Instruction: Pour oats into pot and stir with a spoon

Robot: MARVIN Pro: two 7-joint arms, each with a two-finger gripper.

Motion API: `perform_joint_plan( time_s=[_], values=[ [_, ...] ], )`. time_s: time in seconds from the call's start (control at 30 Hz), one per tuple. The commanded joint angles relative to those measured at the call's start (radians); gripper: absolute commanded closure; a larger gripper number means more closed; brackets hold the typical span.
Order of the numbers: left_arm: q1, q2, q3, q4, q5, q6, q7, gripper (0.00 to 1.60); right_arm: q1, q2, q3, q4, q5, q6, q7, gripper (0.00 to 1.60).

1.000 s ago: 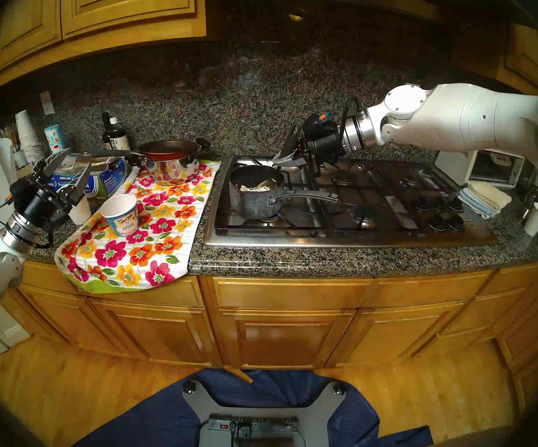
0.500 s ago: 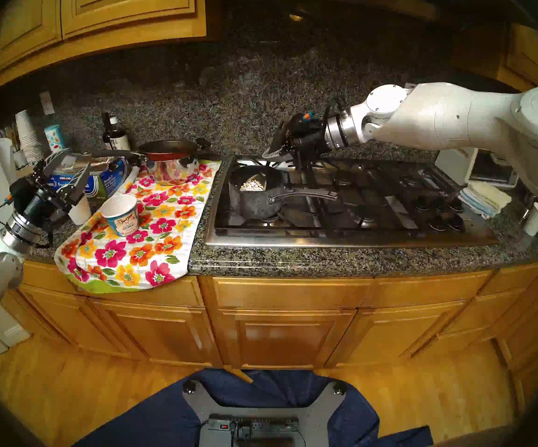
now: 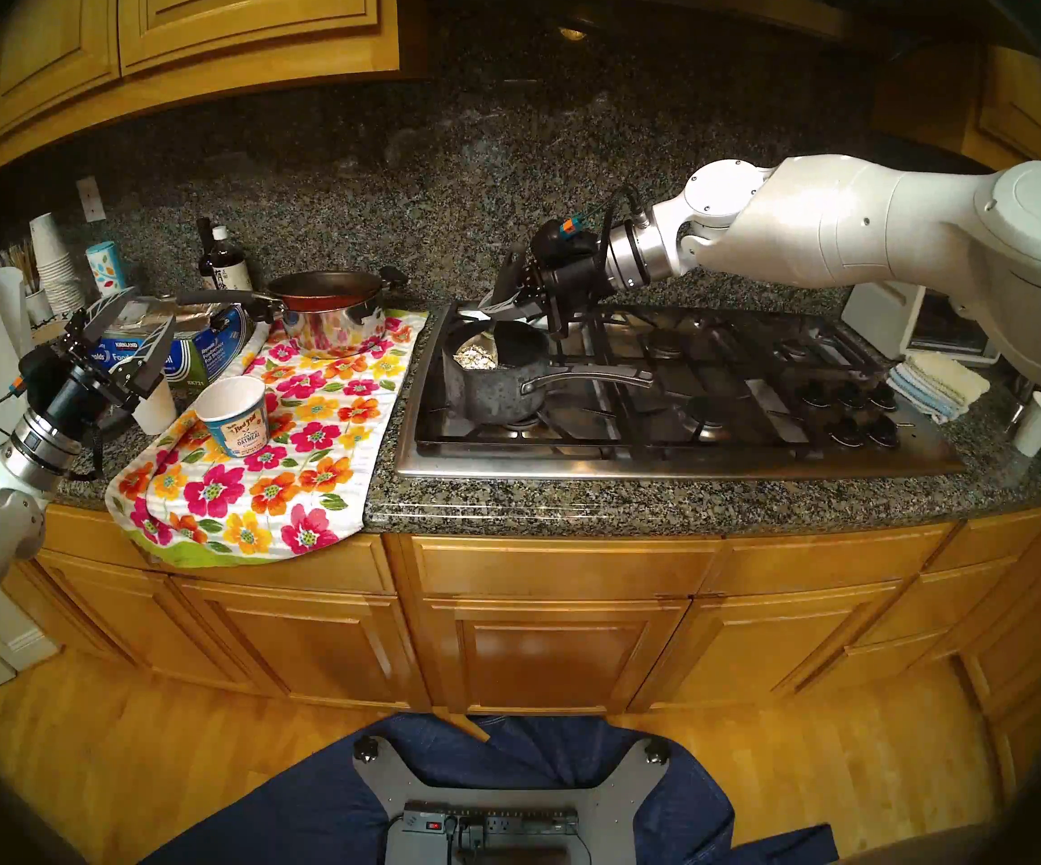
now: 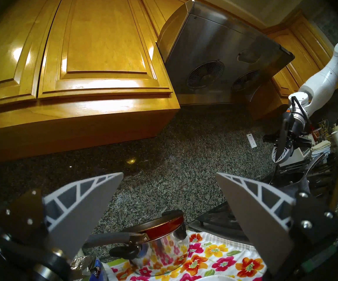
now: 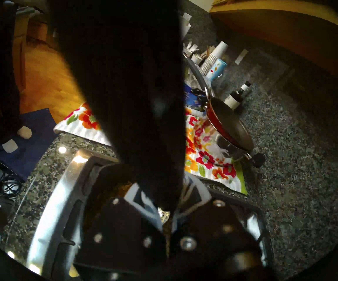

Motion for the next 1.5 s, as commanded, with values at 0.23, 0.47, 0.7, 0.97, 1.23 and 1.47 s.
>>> perform_joint_plan(
  time_s=[0.23, 0.47, 0.7, 0.97, 1.23, 1.47],
  values=[
    [-0.022, 0.006, -0.034, 0.007, -0.015, -0.003, -0.139, 0.00, 0.115, 0.142, -0.043, -0.150, -0.032, 0.009, 0.025, 1.60],
    [-0.025, 0.001, -0.037, 0.011, -0.020, -0.003, -0.157, 0.00, 0.111, 0.142, -0.071, -0.120, -0.051, 0.010, 0.010, 1.60],
    [-0.016, 0.009, -0.035, 0.000, -0.004, -0.003, -0.110, 0.00, 0.067, 0.092, -0.086, -0.048, -0.060, 0.002, -0.014, 1.60],
    [-0.014, 0.010, -0.035, -0.002, -0.001, -0.003, -0.102, 0.00, 0.015, 0.031, -0.094, 0.038, -0.064, -0.004, -0.034, 1.60],
    [-0.012, 0.013, -0.034, -0.006, 0.005, -0.003, -0.088, 0.00, -0.024, -0.018, -0.097, 0.138, -0.064, -0.011, -0.032, 1.60],
    [-0.014, 0.009, -0.038, -0.001, -0.003, -0.003, -0.111, 0.00, -0.042, -0.049, -0.104, 0.207, -0.072, -0.033, -0.016, 1.60]
  ],
)
